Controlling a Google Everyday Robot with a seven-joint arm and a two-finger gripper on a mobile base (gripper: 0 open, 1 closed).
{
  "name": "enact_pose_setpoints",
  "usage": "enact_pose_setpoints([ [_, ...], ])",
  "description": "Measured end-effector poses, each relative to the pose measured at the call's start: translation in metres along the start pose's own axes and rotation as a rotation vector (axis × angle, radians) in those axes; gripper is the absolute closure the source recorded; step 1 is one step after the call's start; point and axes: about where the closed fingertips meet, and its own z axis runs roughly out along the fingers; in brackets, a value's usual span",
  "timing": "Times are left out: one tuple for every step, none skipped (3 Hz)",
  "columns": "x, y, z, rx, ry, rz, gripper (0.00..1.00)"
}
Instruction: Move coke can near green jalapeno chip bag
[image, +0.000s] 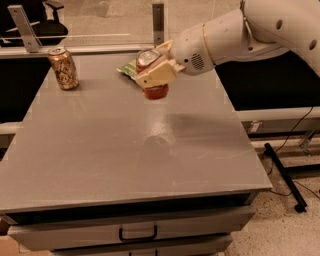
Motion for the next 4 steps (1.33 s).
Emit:
enact_pose_setpoints([
  [0.011, -0.061, -0.014, 0.089, -0.05, -0.02, 1.0],
  [0.033, -0.105, -0.02, 0.158, -0.077, -0.012, 1.0],
  [0.059, -0.133, -0.023, 0.219, -0.132, 0.017, 1.0],
  [0.073, -0.158, -0.018, 0.27, -0.173, 0.048, 0.83],
])
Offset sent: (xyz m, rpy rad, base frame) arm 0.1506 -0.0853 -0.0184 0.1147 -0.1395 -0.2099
